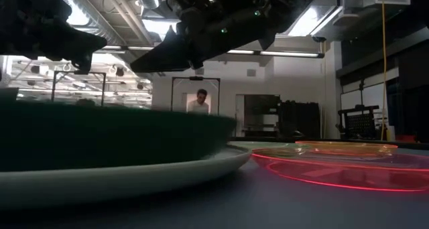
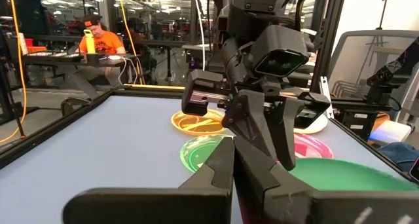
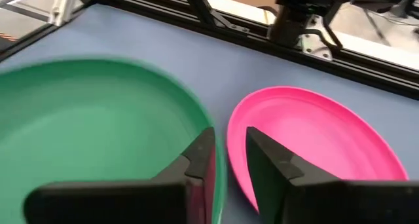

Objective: Stack plastic plates
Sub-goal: Stack the pink plate on top of the green plate

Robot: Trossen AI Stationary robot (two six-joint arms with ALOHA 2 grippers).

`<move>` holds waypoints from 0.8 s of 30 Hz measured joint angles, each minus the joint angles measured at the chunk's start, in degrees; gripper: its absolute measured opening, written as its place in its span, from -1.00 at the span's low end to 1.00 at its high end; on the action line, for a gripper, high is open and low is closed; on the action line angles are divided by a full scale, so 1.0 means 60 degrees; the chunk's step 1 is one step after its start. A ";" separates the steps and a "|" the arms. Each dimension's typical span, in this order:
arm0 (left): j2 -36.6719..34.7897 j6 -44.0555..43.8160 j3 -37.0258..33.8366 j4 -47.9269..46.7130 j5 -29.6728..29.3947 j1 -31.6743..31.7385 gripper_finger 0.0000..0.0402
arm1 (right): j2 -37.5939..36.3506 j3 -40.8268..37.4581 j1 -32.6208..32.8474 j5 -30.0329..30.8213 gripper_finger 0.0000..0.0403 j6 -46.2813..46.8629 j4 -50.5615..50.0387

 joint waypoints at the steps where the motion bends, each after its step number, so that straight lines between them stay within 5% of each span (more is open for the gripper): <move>1: 0.0000 -0.0001 0.0000 -0.0003 -0.0003 0.0000 -1.00 | 0.0000 0.0000 0.0000 0.0051 -0.59 0.0004 0.0000; 13: -0.0004 -0.0074 -0.0004 0.0022 -0.0002 0.0001 -1.00 | -0.0350 -0.0008 -0.0362 -0.1467 -0.59 -0.0002 -0.0898; 24: 0.0020 -0.1259 -0.0011 0.0491 -0.1934 0.0001 -1.00 | -0.2472 -0.0007 -0.0393 0.0100 -0.59 -0.2055 -0.4575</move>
